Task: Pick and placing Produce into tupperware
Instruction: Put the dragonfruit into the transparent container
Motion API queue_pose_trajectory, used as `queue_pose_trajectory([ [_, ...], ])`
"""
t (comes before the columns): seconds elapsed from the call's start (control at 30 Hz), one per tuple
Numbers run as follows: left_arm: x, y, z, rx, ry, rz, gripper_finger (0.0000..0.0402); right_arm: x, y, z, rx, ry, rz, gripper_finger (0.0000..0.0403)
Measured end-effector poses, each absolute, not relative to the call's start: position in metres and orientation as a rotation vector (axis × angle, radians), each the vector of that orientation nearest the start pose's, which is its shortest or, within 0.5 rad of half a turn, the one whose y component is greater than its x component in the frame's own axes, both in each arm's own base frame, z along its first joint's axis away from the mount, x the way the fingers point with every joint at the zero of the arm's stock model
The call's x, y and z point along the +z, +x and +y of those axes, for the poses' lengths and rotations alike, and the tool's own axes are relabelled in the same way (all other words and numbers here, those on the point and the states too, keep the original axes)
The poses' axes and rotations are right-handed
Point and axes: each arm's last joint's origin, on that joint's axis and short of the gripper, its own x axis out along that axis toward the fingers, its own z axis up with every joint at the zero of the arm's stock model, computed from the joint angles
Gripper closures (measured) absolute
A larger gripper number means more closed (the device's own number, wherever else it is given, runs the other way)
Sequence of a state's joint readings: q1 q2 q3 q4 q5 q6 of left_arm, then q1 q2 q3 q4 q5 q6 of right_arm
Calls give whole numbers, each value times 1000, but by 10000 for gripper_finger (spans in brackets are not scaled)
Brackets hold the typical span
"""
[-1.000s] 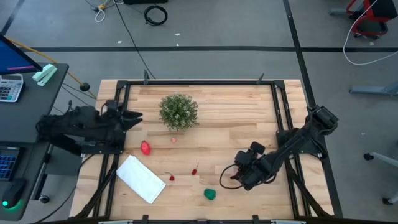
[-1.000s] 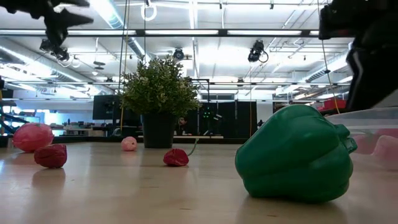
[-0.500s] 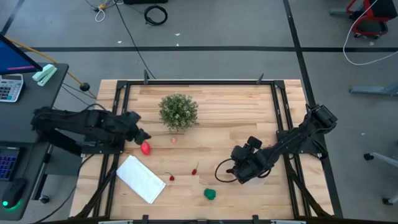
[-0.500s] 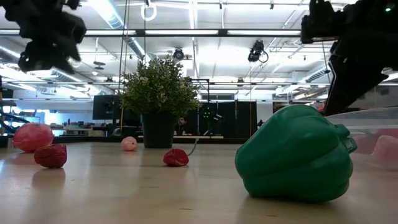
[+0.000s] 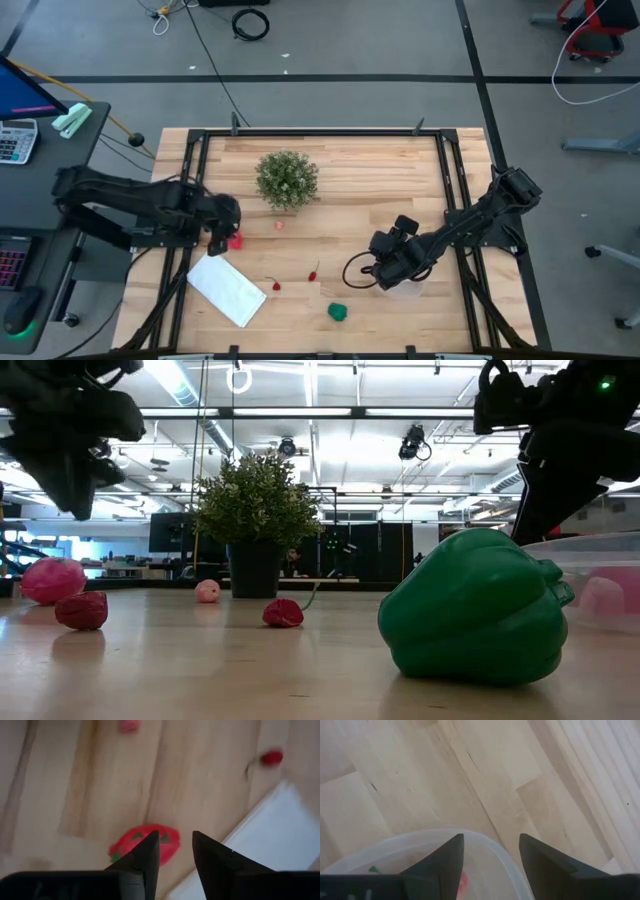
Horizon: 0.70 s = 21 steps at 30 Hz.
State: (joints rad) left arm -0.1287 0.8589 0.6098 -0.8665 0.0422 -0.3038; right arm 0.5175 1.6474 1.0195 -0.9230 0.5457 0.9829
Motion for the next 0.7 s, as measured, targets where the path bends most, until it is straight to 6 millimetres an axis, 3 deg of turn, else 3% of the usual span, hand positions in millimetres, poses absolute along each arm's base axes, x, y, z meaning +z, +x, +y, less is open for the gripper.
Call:
queue_pose_trajectory([
  [0.43, 198, 154, -37, -81, -102, 1280, 300, 186, 246, 122, -591, 41, 1124, 204],
  [0.7, 253, 166, -41, -63, 2, 1182, 327, 225, 241, 118, -508, 199, 950, 204],
])
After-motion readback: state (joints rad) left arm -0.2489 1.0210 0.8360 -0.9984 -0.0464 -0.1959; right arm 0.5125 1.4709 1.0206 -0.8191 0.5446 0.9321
